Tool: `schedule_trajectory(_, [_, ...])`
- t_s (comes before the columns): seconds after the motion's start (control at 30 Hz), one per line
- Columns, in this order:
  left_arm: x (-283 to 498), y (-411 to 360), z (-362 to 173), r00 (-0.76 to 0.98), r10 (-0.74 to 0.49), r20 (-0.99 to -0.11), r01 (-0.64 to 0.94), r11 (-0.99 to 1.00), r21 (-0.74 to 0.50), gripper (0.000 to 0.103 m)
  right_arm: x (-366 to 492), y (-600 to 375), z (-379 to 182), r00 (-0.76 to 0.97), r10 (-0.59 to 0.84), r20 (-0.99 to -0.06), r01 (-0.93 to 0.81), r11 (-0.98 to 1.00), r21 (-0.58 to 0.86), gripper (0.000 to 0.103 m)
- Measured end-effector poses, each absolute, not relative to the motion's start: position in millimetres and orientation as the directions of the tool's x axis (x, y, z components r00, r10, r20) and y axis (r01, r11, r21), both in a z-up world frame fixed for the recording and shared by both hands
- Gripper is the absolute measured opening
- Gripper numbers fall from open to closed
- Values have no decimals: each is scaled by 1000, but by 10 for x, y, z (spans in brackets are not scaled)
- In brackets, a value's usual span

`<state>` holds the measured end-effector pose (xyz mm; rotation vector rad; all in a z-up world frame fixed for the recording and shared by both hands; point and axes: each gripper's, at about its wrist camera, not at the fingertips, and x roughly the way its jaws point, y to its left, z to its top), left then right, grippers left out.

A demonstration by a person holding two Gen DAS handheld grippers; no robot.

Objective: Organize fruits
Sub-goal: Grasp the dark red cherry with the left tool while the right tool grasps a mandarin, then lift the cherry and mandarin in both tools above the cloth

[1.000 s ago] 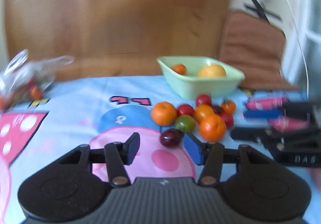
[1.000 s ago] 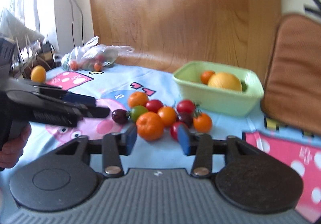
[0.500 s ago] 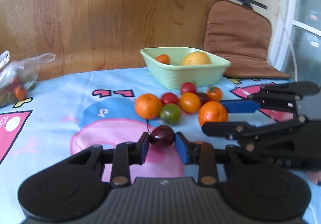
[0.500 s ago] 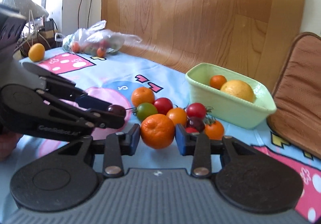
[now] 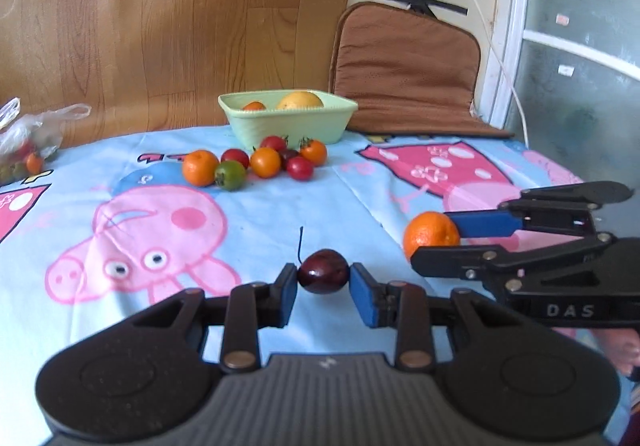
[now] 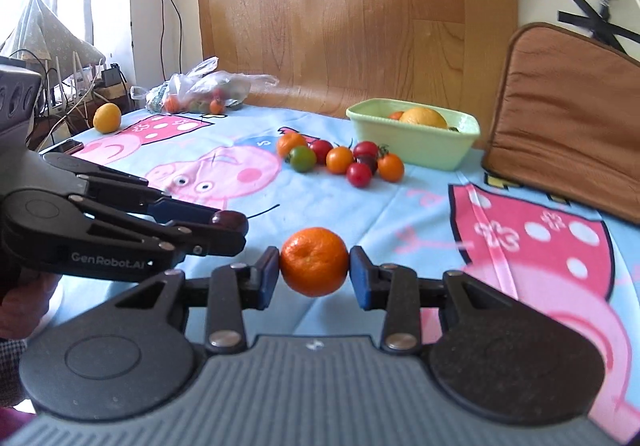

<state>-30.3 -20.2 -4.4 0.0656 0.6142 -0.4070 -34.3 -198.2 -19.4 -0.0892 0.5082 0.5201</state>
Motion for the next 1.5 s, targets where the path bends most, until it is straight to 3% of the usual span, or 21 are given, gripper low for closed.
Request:
schedule_trajectory(0.73, [-382,-216,-135,778,-262,-570,311,950,-12,48,-519,-2034,-370,739,443,-508,-467,880,88,43])
schedule_trajectory(0.97, [-377,-162,-129,779,-270,-566,299,953,-43,50,-650,-2108,-376,750,432,-502,-450,888,92,45])
schedule_trajectory(1.23, [-346,-274,-136,777,-247,-579,309,951,11,53,-605,-2085,-352,753,421,-507,-443,893,84,47])
schedule_trajectory(1.33, [-336,-290,-137,775,-257,-578,324,946,14,49,-497,-2016,-325,762,418,-495,-446,893,67,47])
schedule_trajectory(1.37, [-343,-290,-135,774,-269,-573,335,942,11,39,-461,-2002,-324,764,418,-491,-444,893,70,47])
schedule_trajectory(1.43, [-375,-288,-135,769,-302,-563,366,931,1,29,-427,-1980,-355,761,417,-497,-442,894,73,44])
schedule_trajectory(1.47, [-381,-287,-136,770,-305,-561,370,929,1,29,-440,-1980,-372,758,415,-503,-443,894,70,37])
schedule_trajectory(1.5, [-383,-281,-135,767,-312,-560,374,928,-5,29,-474,-1991,-366,763,416,-495,-444,893,65,37])
